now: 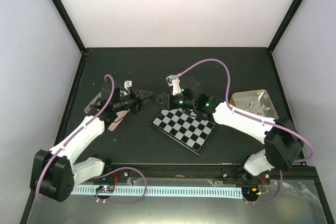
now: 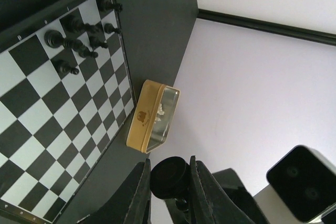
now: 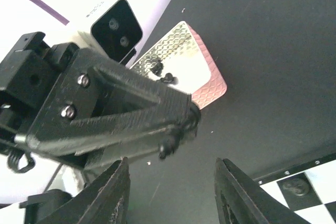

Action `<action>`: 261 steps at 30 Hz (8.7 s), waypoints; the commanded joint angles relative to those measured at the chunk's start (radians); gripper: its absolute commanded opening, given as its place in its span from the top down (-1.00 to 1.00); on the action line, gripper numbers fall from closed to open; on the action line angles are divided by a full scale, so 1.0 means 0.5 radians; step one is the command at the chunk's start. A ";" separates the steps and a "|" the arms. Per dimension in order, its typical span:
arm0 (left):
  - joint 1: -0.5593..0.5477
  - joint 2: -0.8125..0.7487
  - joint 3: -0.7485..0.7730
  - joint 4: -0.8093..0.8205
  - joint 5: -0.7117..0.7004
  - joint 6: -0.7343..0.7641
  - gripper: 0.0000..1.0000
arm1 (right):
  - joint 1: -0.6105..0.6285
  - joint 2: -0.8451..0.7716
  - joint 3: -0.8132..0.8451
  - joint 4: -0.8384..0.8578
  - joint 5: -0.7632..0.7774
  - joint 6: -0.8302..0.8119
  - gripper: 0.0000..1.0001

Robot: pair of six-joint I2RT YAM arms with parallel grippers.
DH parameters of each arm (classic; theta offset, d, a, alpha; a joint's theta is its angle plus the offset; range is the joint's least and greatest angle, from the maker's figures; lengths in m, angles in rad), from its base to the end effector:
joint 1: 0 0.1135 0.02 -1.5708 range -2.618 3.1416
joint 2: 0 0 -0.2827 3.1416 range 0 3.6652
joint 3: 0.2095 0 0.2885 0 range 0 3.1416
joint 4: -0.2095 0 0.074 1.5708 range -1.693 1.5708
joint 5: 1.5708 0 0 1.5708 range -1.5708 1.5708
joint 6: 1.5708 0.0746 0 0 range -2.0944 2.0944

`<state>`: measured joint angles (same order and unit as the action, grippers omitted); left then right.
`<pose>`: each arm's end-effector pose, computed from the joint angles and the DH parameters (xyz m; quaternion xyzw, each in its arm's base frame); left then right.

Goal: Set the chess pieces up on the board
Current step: Place the chess piece on the chessboard, then pick up the chess piece from the storage box.

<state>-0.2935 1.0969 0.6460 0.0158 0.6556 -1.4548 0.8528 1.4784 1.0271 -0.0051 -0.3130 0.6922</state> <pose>0.2662 -0.1280 0.2400 -0.2931 0.7623 -0.5647 0.1185 0.2486 0.3195 0.2620 -0.1494 0.8291 0.4593 0.2818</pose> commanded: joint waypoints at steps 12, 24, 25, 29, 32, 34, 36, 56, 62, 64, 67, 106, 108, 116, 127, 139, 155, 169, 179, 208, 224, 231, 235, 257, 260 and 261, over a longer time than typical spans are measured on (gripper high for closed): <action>-0.109 -0.030 0.021 0.066 -0.049 -0.171 0.74 | 0.024 0.087 0.155 -0.172 0.223 -0.179 0.64; -0.117 -0.116 0.077 -0.110 -0.168 0.009 0.20 | 0.024 0.029 0.193 -0.237 0.302 -0.249 0.97; -0.118 -0.114 0.110 -0.158 -0.193 0.087 0.05 | 0.021 0.012 0.196 -0.276 0.322 -0.258 0.97; -0.113 -0.136 0.250 -0.524 -0.415 0.460 -0.25 | 0.021 -0.068 0.156 -0.495 0.444 -0.319 0.97; -0.106 -0.187 0.260 -0.637 -0.611 0.760 -0.32 | 0.016 -0.117 0.105 -0.715 0.534 -0.393 0.97; -0.105 -0.234 0.262 -0.738 -0.754 0.961 -0.33 | 0.017 -0.120 0.088 -0.932 0.574 -0.446 0.97; -0.104 -0.286 0.272 -0.860 -0.937 1.111 -0.33 | 0.018 -0.106 0.067 -1.092 0.591 -0.494 0.97; -0.103 -0.485 0.271 -0.902 -1.219 1.614 -0.36 | 0.016 0.445 0.351 -1.560 0.648 -0.560 0.50; -0.103 -0.449 0.282 -0.900 -1.199 1.627 -0.36 | 0.018 0.408 0.334 -1.513 0.675 -0.504 0.32; -0.103 -0.446 0.285 -0.899 -1.199 1.625 -0.36 | 0.018 0.408 0.323 -1.497 0.662 -0.504 0.32; -0.103 -0.442 0.289 -0.897 -1.201 1.626 -0.36 | 0.021 0.422 0.299 -1.477 0.626 -0.513 0.31; -0.103 -0.477 0.346 -0.993 -1.327 1.666 -0.38 | 0.049 0.797 0.959 -1.472 0.835 -0.534 0.98; -0.103 -0.494 0.346 -1.010 -1.359 1.669 -0.38 | 0.049 0.851 1.031 -1.483 0.860 -0.535 0.97; -0.103 -0.525 0.355 -1.035 -1.410 1.682 -0.38 | 0.045 1.029 1.208 -1.531 0.901 -0.566 0.97; -0.103 -0.500 0.352 -1.023 -1.388 1.673 -0.39 | 0.046 1.126 1.193 -1.531 0.865 -0.587 0.95; -0.103 -0.491 0.347 -1.023 -1.383 1.675 -0.38 | 0.052 1.177 1.204 -1.551 0.733 -0.639 0.95; -0.103 -0.488 0.347 -1.023 -1.383 1.676 -0.39 | 0.056 1.222 1.218 -1.581 0.652 -0.666 0.84; -0.082 -0.450 0.404 -1.124 -1.540 1.601 -0.41 | 0.054 1.024 1.232 -1.537 0.731 -0.551 0.38; 0.198 -0.307 0.329 -1.282 -1.624 1.680 -0.52 | 0.017 0.491 0.776 -1.177 0.802 -0.443 0.33; 1.058 0.892 0.286 -0.805 -1.271 1.203 -0.14 | 0.007 0.148 0.128 -0.936 0.684 -0.401 0.38; 1.087 1.226 0.503 -0.798 -1.105 1.444 0.42 | 0.009 0.139 0.128 -0.973 0.687 -0.364 0.41; 1.081 1.197 0.492 -0.858 -1.057 1.534 0.41 | 0.009 0.144 0.130 -0.975 0.679 -0.363 0.42; 1.078 1.174 0.494 -0.916 -1.034 1.599 0.32 | 0.006 0.147 0.130 -0.969 0.669 -0.359 0.42; 1.056 1.276 0.583 -1.047 -1.012 1.597 0.59 | 0.009 0.120 0.119 -0.970 0.684 -0.363 0.43; 1.057 1.280 0.592 -1.047 -1.017 1.615 0.68 | 0.007 0.114 0.115 -0.968 0.690 -0.362 0.43; 1.056 1.275 0.592 -1.044 -1.012 1.622 0.70 | 0.006 0.108 0.115 -0.968 0.693 -0.359 0.44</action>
<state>0.2401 1.6974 0.9348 -0.4393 0.1616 -0.6567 0.8623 1.5677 1.0916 -0.4961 0.0162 0.5037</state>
